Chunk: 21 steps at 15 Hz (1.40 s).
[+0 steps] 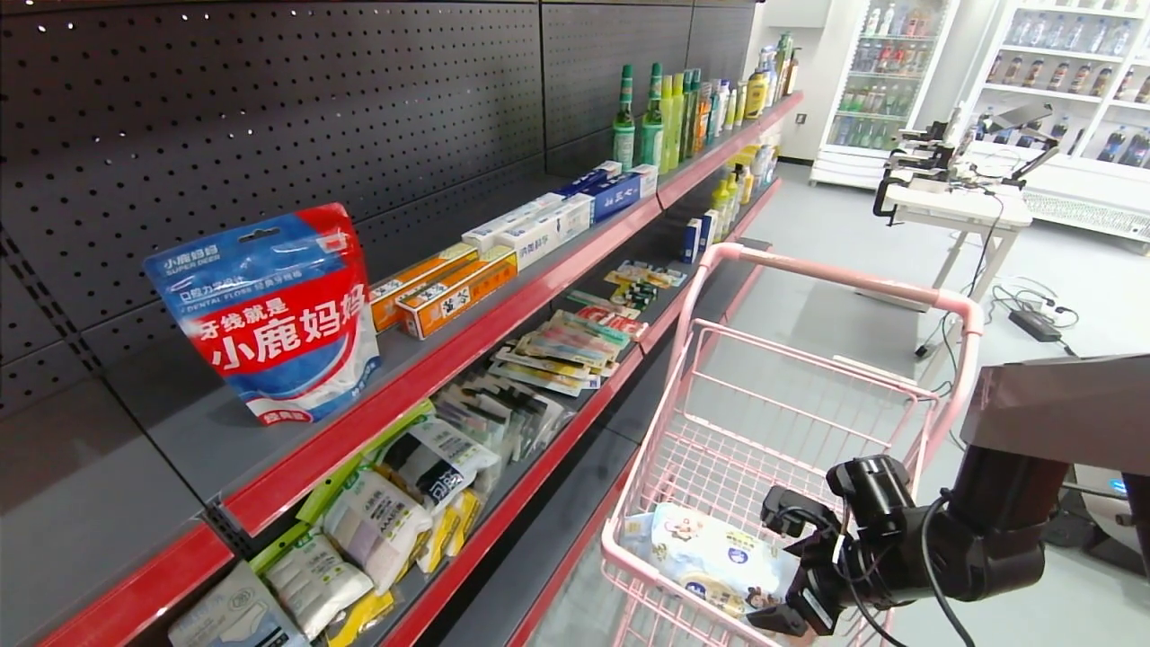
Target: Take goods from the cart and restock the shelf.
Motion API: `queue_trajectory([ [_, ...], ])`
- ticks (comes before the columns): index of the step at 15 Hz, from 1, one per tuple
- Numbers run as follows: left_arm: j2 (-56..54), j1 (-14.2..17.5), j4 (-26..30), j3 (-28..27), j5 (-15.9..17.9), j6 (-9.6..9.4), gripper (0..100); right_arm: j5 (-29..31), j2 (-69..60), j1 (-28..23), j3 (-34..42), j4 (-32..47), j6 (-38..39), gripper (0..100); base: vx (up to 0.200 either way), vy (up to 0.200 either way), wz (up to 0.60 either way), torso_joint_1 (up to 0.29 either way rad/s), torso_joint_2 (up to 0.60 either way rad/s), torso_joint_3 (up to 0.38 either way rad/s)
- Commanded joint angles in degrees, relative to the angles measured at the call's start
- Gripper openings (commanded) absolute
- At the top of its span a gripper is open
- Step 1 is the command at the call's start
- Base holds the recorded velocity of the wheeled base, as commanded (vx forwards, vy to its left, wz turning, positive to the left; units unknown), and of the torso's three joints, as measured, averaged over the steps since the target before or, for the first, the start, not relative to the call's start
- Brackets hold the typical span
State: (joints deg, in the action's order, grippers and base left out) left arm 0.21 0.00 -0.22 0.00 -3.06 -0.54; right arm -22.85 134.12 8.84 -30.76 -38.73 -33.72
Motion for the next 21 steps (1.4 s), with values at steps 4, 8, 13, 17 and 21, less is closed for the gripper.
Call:
queue_trajectory([
  [4, 0.1, 0.0, 0.0, 0.0, 0.0, 0.01, 100, 0.4, 1.3, 0.7, 0.8, -1.6, 0.0, 100, 0.000, 0.000, 0.00, 0.000, 0.00, 0.000],
  [8, 0.0, 0.0, 0.0, 0.0, 0.0, 0.01, 100, 1.3, 1.5, 0.7, 0.5, -1.6, -0.9, 100, 0.000, 0.000, 0.00, 0.000, 0.00, 0.000],
  [13, 0.1, 0.0, 0.0, 0.0, 0.0, 0.01, 100, 2.1, 1.8, 0.9, 0.4, -1.6, -1.5, 100, 0.000, 0.000, 0.00, 0.000, 0.00, 0.000],
  [17, 0.1, 0.0, 0.0, 0.0, 0.0, 0.01, 100, 2.0, 1.8, 0.8, 0.5, -1.6, -1.1, 0, 0.000, 0.000, 0.00, 0.000, 0.00, 0.000],
  [21, 0.1, 0.0, 0.0, 0.0, 0.0, 0.01, 100, 3.2, -1.8, 0.8, -0.1, -1.6, 13.6, 0, 0.000, 0.000, 0.00, 0.000, 0.00, 0.000],
])
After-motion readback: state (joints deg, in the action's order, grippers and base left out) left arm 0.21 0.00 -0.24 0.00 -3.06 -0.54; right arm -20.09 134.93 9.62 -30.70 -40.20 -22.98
